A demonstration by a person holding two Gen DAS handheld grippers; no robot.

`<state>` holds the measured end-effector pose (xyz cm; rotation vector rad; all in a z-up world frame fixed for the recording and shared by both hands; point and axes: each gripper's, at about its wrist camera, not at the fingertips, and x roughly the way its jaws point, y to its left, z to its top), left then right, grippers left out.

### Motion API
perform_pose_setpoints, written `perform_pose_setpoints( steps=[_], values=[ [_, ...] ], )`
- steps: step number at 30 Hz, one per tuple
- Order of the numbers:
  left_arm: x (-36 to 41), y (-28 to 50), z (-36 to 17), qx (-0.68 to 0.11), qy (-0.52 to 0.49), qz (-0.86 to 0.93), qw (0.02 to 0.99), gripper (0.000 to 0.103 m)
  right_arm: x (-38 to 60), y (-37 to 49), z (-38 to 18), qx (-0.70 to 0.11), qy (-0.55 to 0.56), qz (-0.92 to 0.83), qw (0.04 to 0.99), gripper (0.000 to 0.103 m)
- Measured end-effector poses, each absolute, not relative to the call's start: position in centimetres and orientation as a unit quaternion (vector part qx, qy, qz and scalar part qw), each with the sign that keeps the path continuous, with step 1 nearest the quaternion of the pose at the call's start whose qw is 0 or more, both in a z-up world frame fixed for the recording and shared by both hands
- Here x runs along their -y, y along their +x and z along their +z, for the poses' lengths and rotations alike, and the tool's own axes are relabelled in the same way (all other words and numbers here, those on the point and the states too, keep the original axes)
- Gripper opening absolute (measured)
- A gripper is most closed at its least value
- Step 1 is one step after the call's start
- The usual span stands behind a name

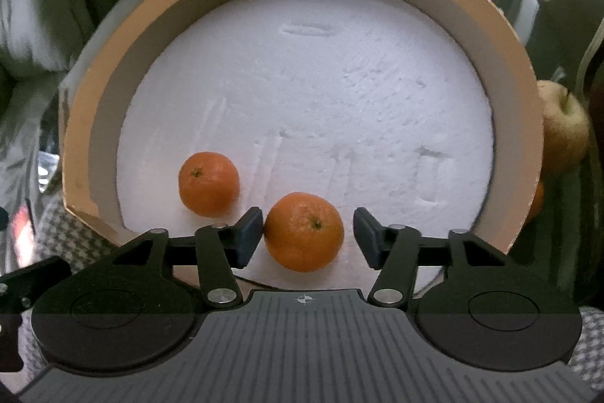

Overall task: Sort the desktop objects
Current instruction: 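Carry the mandarin into the box beside the first and release it, then withdraw the right gripper and approach the last mandarin below the apple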

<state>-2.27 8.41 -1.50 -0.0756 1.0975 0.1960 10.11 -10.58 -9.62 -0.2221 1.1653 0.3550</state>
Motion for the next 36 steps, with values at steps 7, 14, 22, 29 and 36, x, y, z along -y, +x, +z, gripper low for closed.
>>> perform_pose_setpoints(
  steps=[7,14,22,29,36],
  values=[
    [-7.6,-2.6,-1.1,-0.516,-0.026,0.090,0.851,0.102,12.0,9.5,-7.3,-0.534,-0.060,0.173,0.826,0.064],
    [-6.6,-3.0,-0.9,-0.516,-0.014,0.082,0.852,0.102,15.4,8.2,-4.9,-0.527,0.009,0.159,0.835,0.069],
    [-5.2,-3.3,-0.4,-0.511,0.005,0.072,0.856,0.102,18.3,6.0,-2.7,-0.505,0.068,0.154,0.847,0.071],
    [-4.1,-3.7,-0.1,-0.509,0.019,0.067,0.858,0.102,20.4,5.1,-1.8,-0.491,0.085,0.128,0.858,0.071],
    [-2.4,-3.9,0.2,-0.508,0.045,0.055,0.858,0.102,22.3,4.2,-2.7,-0.502,0.105,0.120,0.850,0.072]
  ],
)
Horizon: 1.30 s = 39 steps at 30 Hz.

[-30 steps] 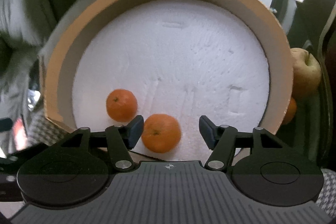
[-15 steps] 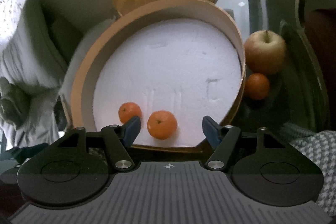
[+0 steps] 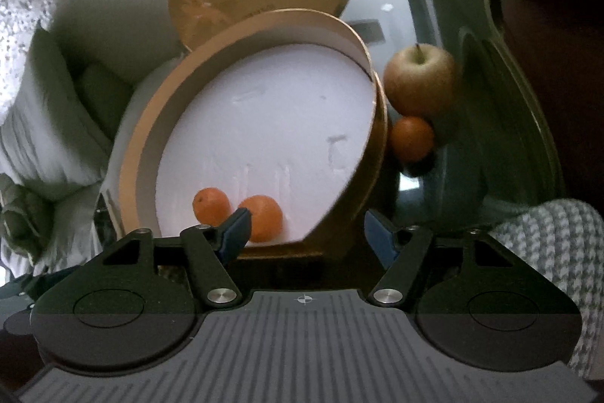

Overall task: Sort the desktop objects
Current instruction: 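Withdraw the right gripper and approach the last mandarin below the apple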

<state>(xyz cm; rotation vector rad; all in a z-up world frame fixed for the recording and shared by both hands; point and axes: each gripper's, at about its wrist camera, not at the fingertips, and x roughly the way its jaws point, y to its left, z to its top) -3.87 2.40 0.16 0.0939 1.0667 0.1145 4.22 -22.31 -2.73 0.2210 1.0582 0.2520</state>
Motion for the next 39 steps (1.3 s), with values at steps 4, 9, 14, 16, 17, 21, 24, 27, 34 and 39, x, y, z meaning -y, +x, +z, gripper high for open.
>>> perform_pose_setpoints(
  steps=[4,9,14,16,17,21,24,27,34,39],
  values=[
    [-1.5,-3.8,0.2,-0.509,0.058,0.043,0.858,0.102,23.3,3.7,-3.0,-0.504,0.110,0.116,0.849,0.072],
    [-0.5,-3.7,0.1,-0.512,0.073,0.030,0.855,0.102,24.4,3.4,-3.2,-0.507,0.120,0.112,0.846,0.074],
    [0.1,-3.6,-0.1,-0.519,0.083,0.025,0.851,0.102,25.2,3.2,-3.6,-0.509,0.129,0.107,0.844,0.074],
    [0.2,-3.5,-0.1,-0.520,0.085,0.026,0.849,0.102,25.4,3.3,-3.7,-0.510,0.132,0.105,0.843,0.074],
    [0.2,-3.5,-0.1,-0.520,0.086,0.026,0.849,0.102,25.5,3.3,-3.8,-0.511,0.133,0.104,0.843,0.074],
    [0.5,-3.3,0.0,-0.520,0.093,0.024,0.849,0.102,25.7,3.4,-4.1,-0.512,0.140,0.103,0.841,0.074],
    [0.6,-2.9,0.3,-0.517,0.095,0.023,0.850,0.102,26.0,3.5,-4.2,-0.511,0.146,0.100,0.841,0.074],
    [0.7,-2.4,0.8,-0.511,0.092,0.027,0.854,0.102,26.4,3.7,-4.3,-0.510,0.153,0.098,0.841,0.074],
    [1.9,-1.6,1.3,-0.507,0.088,0.011,0.857,0.102,27.6,4.0,-4.6,-0.506,0.175,0.089,0.840,0.074],
    [2.6,-1.3,0.2,-0.523,0.097,0.000,0.847,0.102,28.5,4.7,-5.5,-0.505,0.185,0.079,0.839,0.070]
  ],
)
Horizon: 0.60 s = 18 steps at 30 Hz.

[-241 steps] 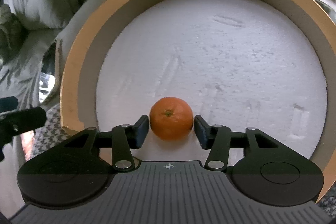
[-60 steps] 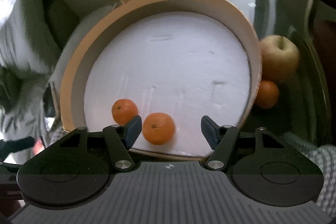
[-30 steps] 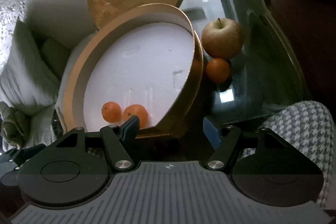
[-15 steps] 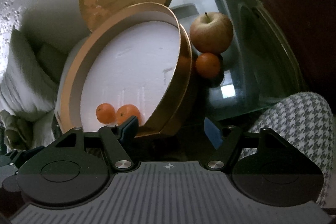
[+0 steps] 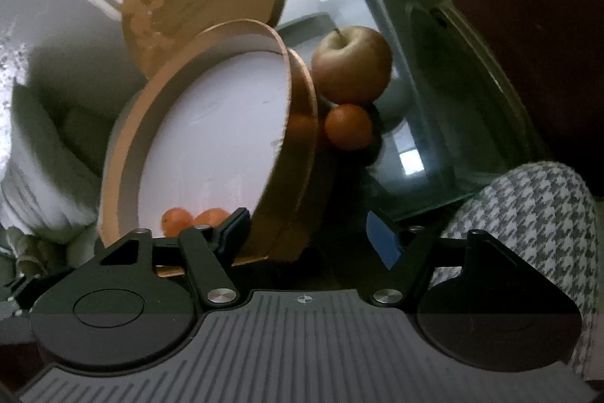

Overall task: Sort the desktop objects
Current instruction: 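Withdraw the right gripper and approach the last mandarin below the apple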

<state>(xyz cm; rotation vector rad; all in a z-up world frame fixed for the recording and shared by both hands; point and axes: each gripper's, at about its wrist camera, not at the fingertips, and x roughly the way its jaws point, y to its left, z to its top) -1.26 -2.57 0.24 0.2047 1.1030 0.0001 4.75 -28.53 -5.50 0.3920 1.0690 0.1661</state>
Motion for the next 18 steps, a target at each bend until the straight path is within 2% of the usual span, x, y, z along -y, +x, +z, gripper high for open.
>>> perform_pose_setpoints(
  steps=[10,18],
  values=[
    [2.8,-0.5,-0.5,-0.528,0.108,-0.008,0.843,0.102,31.6,9.2,-8.2,-0.482,0.247,0.041,0.840,0.057],
    [2.3,0.4,-1.4,-0.543,0.107,0.006,0.833,0.102,32.3,12.6,-10.9,-0.489,0.280,0.030,0.825,0.056]
  ],
)
